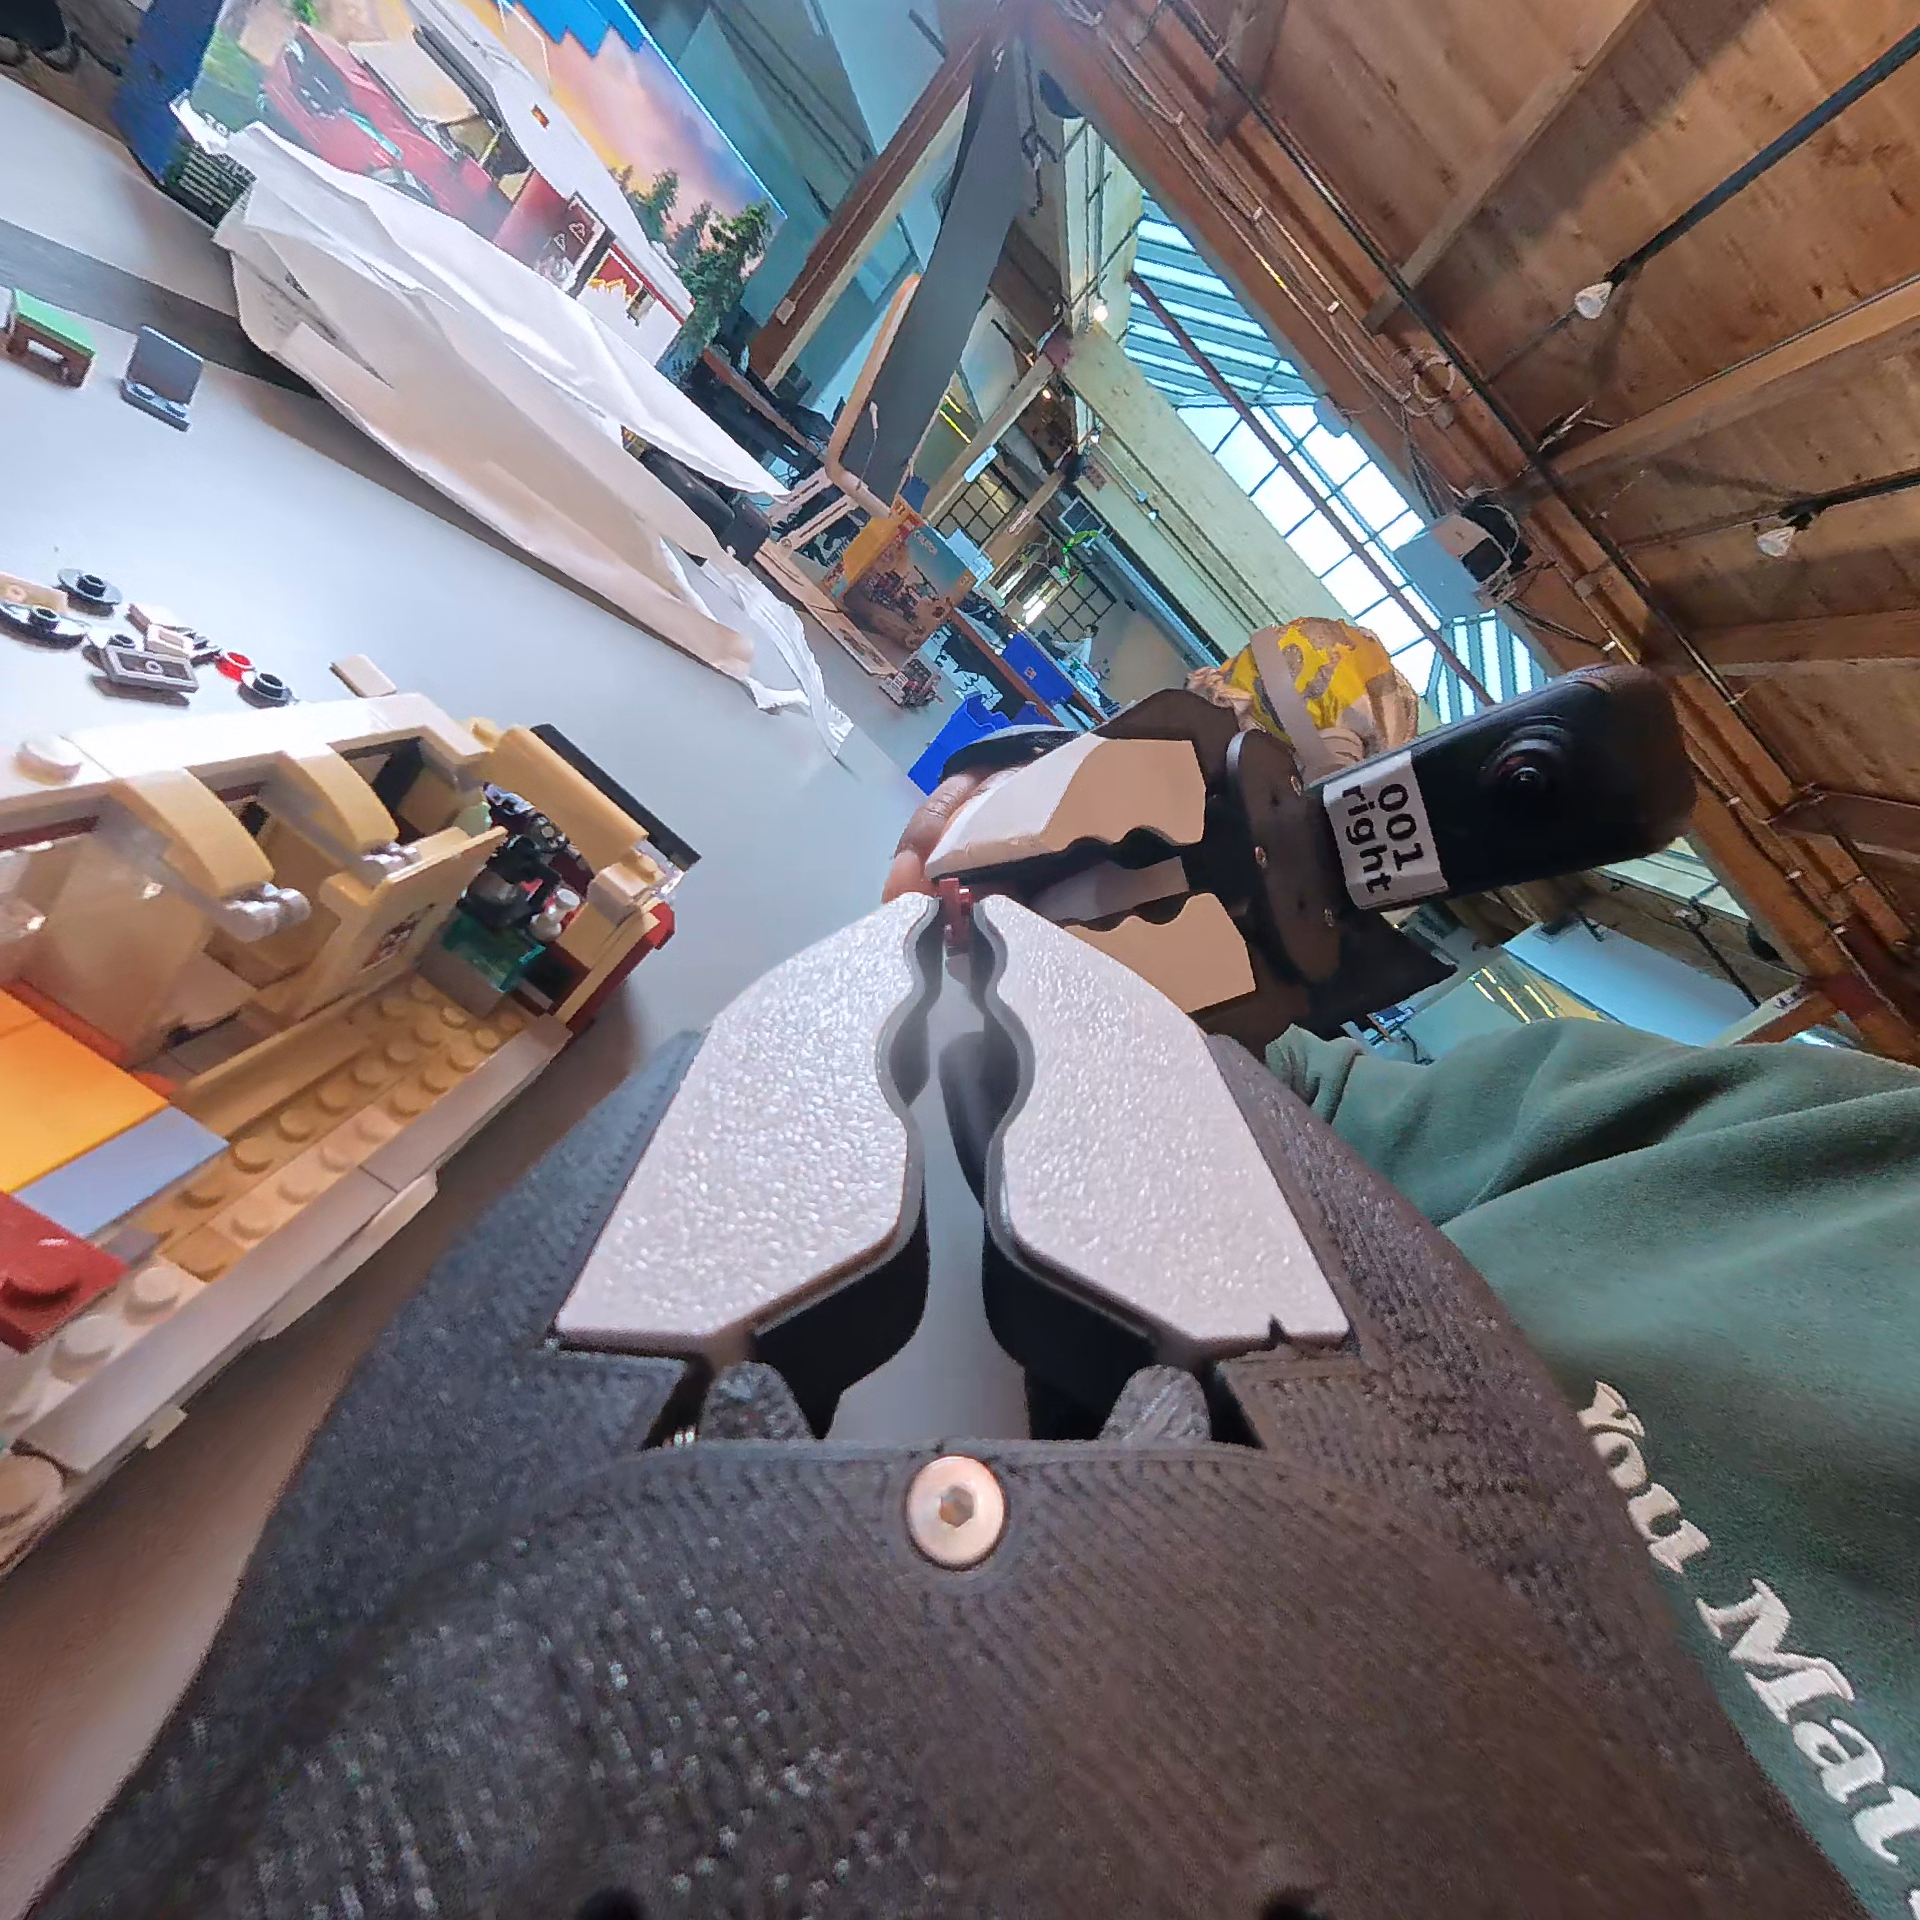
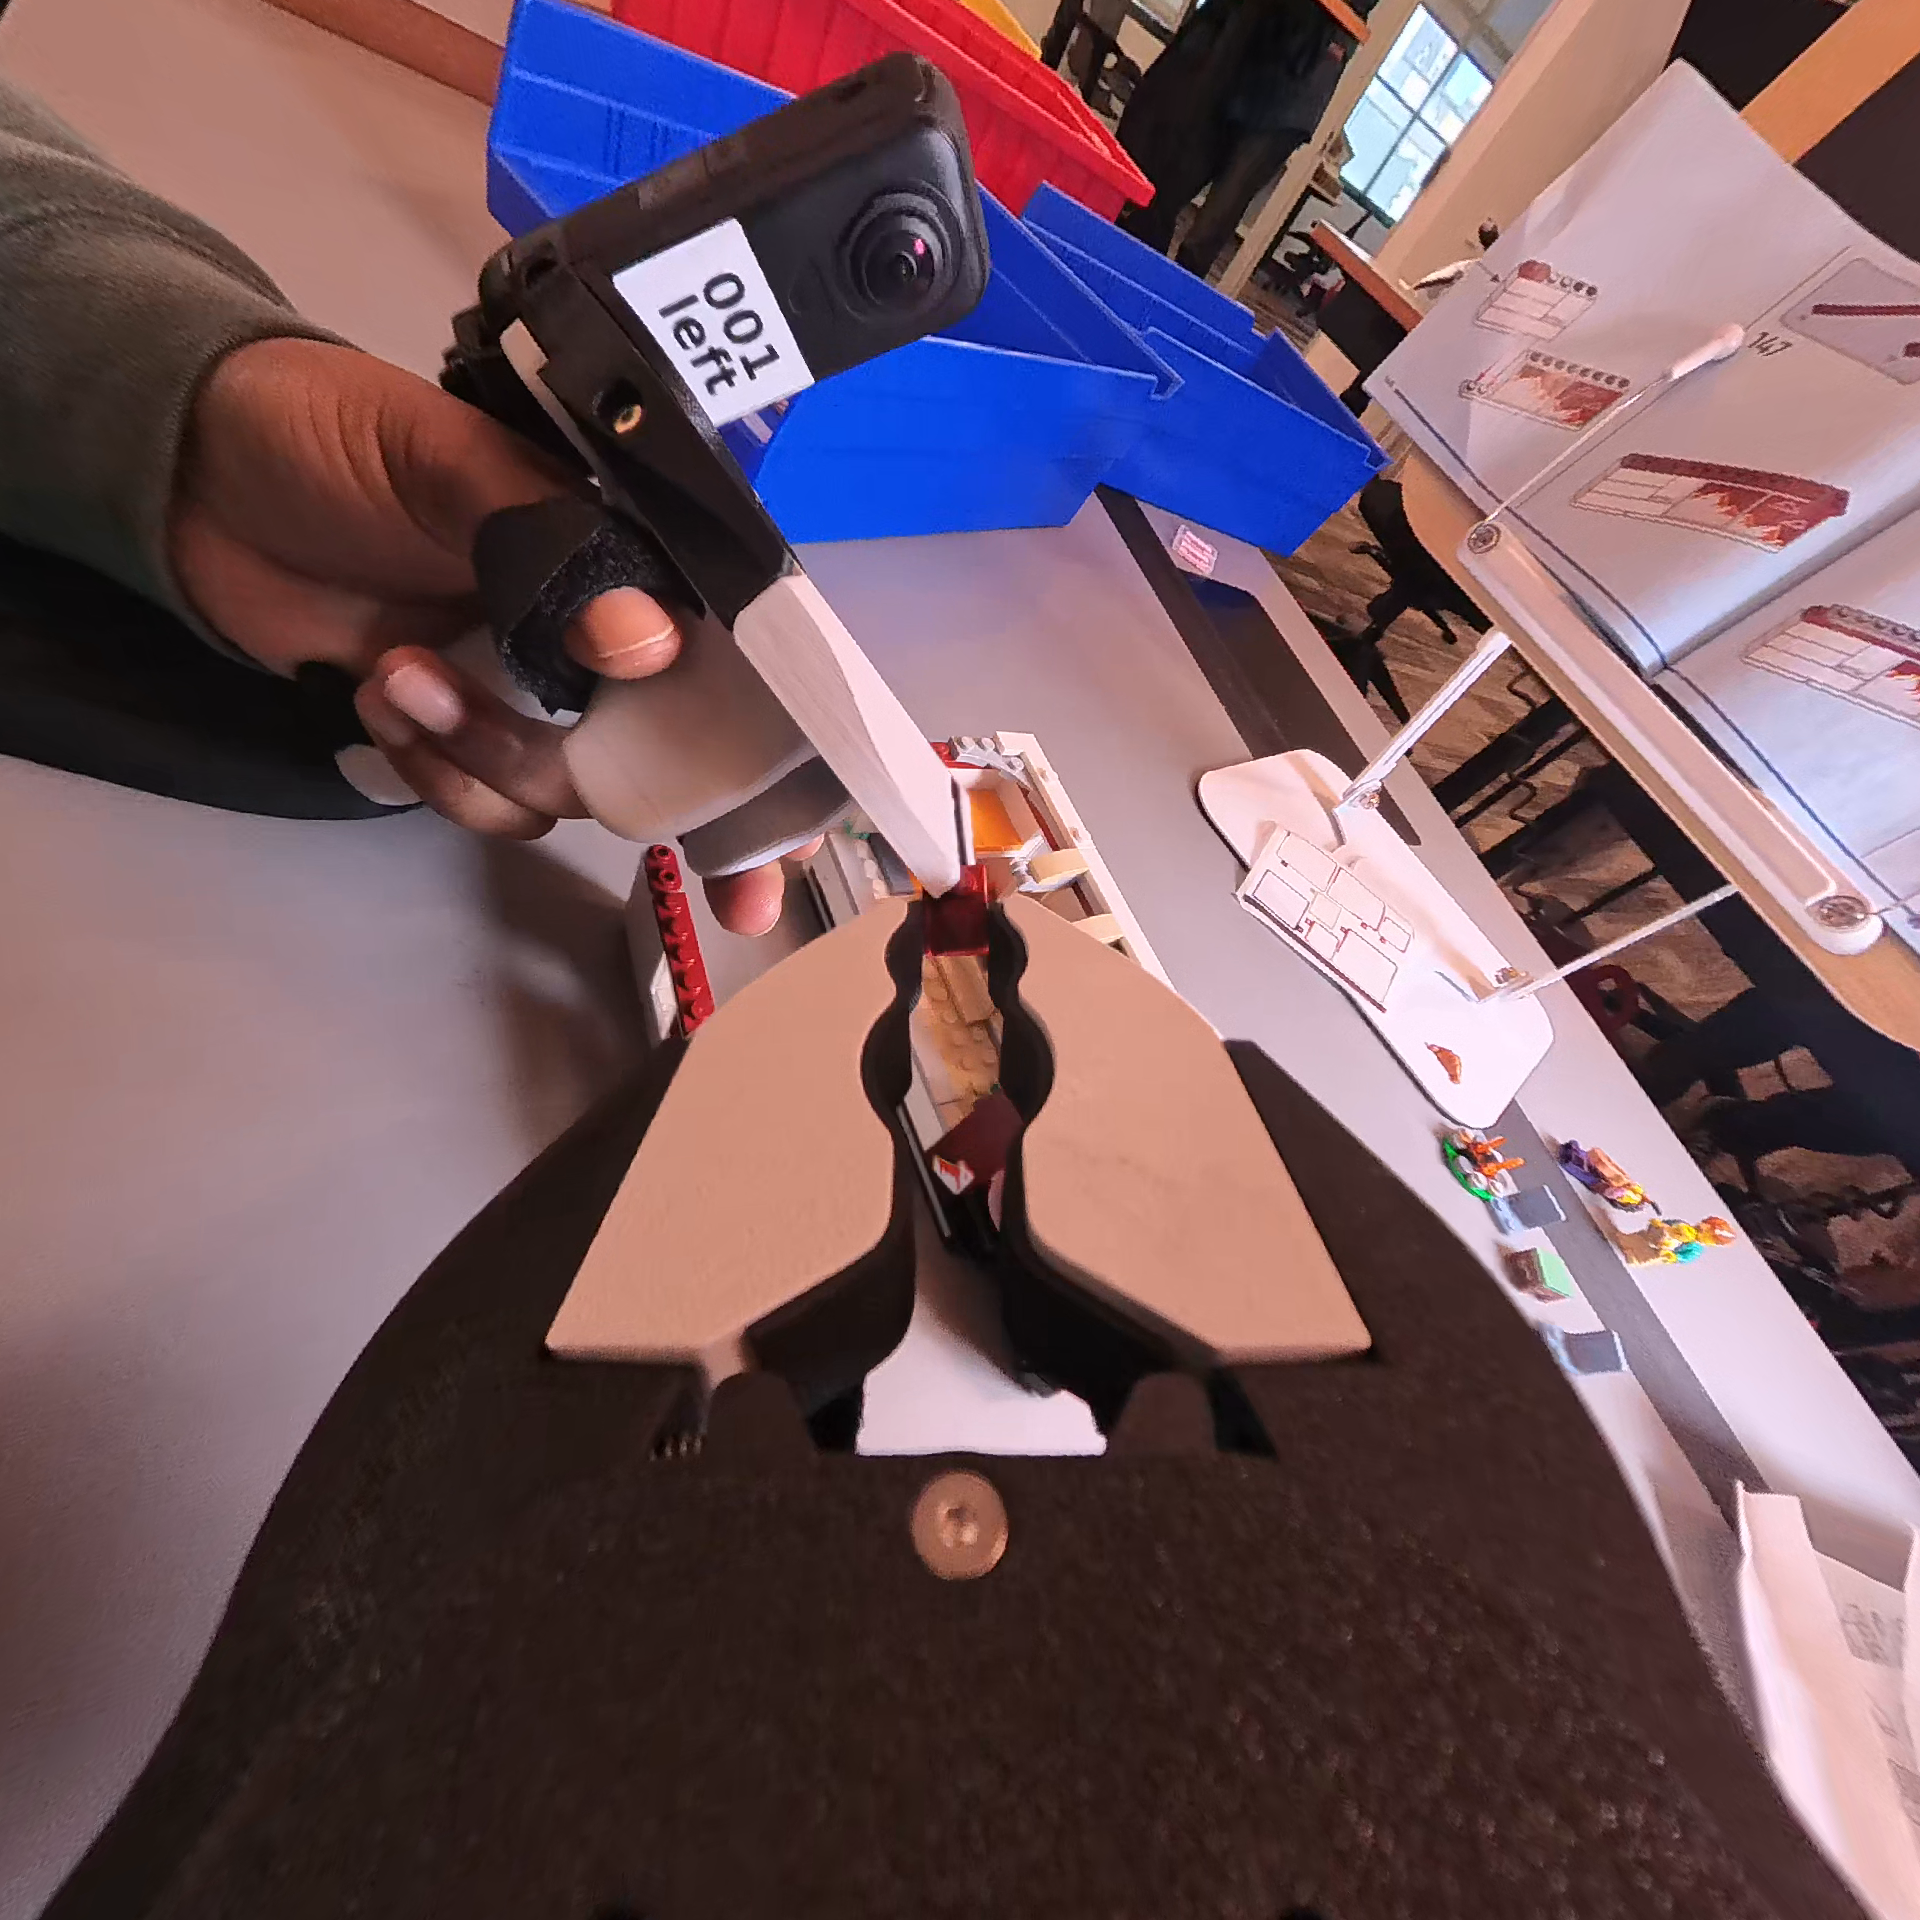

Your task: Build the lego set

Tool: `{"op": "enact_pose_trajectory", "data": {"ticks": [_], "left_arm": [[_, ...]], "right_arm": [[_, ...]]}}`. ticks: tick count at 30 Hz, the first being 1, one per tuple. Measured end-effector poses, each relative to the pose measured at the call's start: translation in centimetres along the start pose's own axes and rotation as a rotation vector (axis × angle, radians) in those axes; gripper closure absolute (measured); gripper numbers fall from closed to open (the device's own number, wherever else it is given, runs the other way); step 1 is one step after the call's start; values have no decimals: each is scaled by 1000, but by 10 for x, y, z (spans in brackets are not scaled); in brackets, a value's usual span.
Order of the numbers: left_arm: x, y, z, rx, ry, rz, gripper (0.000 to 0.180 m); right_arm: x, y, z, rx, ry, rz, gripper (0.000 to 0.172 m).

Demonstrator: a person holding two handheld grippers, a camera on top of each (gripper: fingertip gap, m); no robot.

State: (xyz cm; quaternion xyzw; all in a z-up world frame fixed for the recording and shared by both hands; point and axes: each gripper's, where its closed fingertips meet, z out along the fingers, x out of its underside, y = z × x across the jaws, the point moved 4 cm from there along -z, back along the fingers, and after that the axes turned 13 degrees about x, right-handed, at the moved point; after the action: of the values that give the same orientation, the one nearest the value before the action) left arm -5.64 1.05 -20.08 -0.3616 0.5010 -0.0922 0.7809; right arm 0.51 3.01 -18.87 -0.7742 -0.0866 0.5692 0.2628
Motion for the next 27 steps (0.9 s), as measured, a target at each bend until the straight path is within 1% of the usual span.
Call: {"op": "enact_pose_trajectory", "data": {"ticks": [2, 4, 5, 7, 9, 10, 11, 14, 17, 19, 21, 25, 27], "left_arm": [[0, -3, 0, 24, 24, 8, 175], [0, -6, 0, 37, 92, 64, 163], [0, -7, -2, 23, 152, 130, 156], [4, -5, -6, -41, 324, 314, 148], [14, 3, -12, -147, 524, 510, 144], [21, 8, -13, -192, 615, 586, 143], [28, 12, -14, -213, 688, 630, 142], [45, 18, -11, -222, 832, 648, 140], [51, 25, -11, -257, 945, 699, 141], [55, 28, -10, -254, 1002, 705, 143], [59, 29, -10, -246, 1036, 704, 151], [62, 30, -9, -227, 1059, 724, 170], [63, 28, -8, -205, 1068, 716, 171]], "right_arm": [[0, -1, -3, -44, -12, 18, 161], [7, -1, -7, -138, 17, 12, 161], [15, 1, -10, -213, 64, 13, 161], [36, 9, -16, -363, 162, 23, 161], [51, 15, -15, -425, 220, 41, 161], [56, 19, -14, -449, 237, 49, 161], [58, 23, -12, -462, 245, 52, 161], [63, 28, -9, -484, 276, 50, 161], [65, 27, -8, -489, 293, 69, 161], [66, 27, -8, -489, 304, 73, 161], [66, 26, -8, -493, 308, 77, 161], [65, 27, -8, -517, 333, 54, 161], [64, 27, -7, -543, 360, 38, 161]]}}
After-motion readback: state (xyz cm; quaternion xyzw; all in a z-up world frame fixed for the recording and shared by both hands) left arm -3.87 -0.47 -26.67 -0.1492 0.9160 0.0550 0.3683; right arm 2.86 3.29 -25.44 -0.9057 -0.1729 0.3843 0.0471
